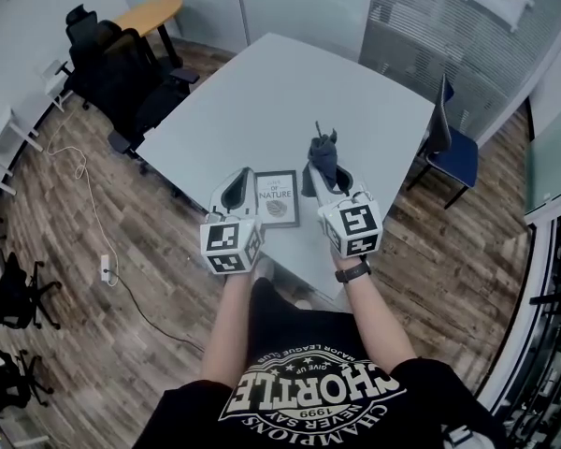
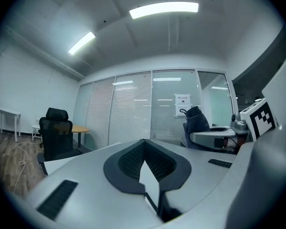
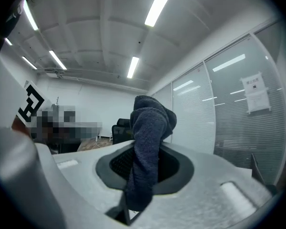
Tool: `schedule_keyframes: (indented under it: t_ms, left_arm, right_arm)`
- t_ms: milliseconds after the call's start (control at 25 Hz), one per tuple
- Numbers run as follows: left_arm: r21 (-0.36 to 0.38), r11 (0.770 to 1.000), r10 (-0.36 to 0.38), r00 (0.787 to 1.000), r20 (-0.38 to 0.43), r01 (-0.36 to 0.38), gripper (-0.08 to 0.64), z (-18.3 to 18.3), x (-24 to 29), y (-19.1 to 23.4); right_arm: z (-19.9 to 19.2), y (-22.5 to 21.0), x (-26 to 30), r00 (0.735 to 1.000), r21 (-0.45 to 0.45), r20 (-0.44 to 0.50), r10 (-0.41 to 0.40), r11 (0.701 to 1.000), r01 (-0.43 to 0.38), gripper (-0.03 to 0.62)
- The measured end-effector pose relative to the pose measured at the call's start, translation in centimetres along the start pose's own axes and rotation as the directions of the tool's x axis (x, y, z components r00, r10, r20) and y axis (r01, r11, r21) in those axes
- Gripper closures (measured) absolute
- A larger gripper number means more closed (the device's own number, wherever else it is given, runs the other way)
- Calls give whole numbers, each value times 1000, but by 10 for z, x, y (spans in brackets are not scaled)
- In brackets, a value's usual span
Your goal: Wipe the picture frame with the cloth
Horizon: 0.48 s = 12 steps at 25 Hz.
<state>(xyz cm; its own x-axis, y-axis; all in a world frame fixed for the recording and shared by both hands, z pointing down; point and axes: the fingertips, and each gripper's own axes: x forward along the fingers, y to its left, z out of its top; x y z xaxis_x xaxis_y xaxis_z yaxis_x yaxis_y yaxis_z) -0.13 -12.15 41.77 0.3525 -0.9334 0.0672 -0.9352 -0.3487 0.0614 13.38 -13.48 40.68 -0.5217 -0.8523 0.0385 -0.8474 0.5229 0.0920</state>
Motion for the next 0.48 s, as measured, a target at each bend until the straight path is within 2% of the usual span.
schedule_keyframes:
  t_ms: [200,320,480]
  left_arm:
    - [37,999,37,999,-6,-37,555,5,1,-3]
    - [62,996,59,998,-13,-58,555,5,3,-5]
    - [64,997,52,998,-35,-50,555,-4,8,-6]
  right_arm:
    - [3,-17,-6,998,23,4,-62,998,62,521]
    - [-1,-21,-8,997,39,0,-72,997,72,522]
    - [-9,-27,-6,997,77,2,-75,994,75,522]
